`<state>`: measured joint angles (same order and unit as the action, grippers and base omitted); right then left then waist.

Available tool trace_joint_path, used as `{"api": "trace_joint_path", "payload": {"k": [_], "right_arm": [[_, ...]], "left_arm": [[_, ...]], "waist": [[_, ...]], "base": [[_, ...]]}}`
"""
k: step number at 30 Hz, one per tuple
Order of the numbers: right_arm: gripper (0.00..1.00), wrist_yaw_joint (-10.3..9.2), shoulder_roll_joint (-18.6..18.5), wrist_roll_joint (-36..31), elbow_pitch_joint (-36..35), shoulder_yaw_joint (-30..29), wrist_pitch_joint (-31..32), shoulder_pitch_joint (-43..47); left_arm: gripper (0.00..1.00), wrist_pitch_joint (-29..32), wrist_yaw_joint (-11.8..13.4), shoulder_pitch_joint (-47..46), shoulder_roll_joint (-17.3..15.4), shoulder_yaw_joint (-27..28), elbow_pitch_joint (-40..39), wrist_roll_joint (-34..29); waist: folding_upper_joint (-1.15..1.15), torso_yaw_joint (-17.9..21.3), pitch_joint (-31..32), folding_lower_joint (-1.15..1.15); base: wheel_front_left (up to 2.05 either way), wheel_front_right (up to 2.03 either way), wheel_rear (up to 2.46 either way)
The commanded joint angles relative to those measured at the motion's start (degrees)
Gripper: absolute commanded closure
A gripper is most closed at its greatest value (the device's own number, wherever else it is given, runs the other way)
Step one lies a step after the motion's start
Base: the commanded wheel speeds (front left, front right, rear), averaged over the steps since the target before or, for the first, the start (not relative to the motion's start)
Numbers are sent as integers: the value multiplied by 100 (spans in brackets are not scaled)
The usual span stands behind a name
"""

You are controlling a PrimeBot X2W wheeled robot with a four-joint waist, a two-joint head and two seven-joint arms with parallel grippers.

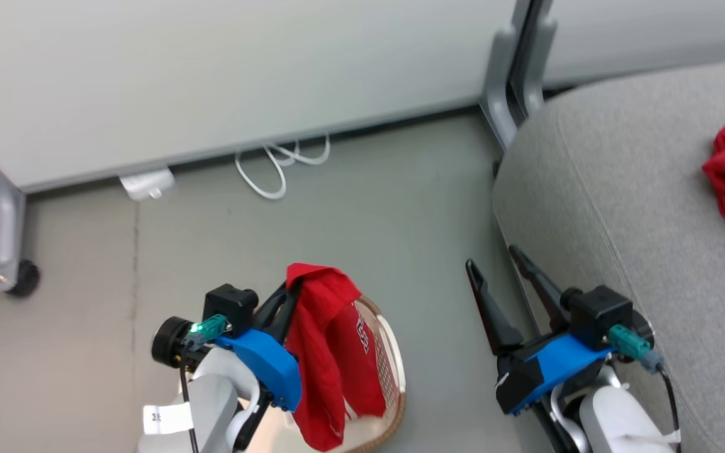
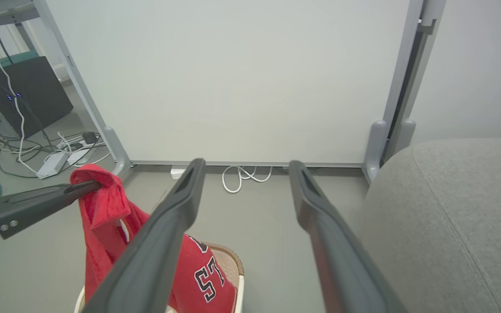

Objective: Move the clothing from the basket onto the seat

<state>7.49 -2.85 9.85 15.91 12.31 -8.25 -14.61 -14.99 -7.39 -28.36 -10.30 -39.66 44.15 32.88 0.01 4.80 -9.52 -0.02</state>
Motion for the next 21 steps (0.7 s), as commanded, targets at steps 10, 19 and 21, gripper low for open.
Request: {"api": "trace_joint_path", "payload": {"k": [10, 19, 21], "right_arm": [[0, 1, -8, 153, -80, 160, 184, 425], [0, 1, -8, 204, -113, 202, 229, 547], [0, 1, -8, 224, -126, 220, 241, 553]], "left_arm": [[100, -28, -14, -455, 160, -538, -402, 187], [100, 71, -14, -1109, 359, -879, -421, 412], [100, 95, -14, -1258, 404, -926, -398, 477]], "waist": [[-1, -459, 1016, 2], [-1, -536, 1187, 2], [-1, -531, 1218, 2]], "base": [[0, 0, 0], [0, 0, 0], [0, 0, 0]]}}
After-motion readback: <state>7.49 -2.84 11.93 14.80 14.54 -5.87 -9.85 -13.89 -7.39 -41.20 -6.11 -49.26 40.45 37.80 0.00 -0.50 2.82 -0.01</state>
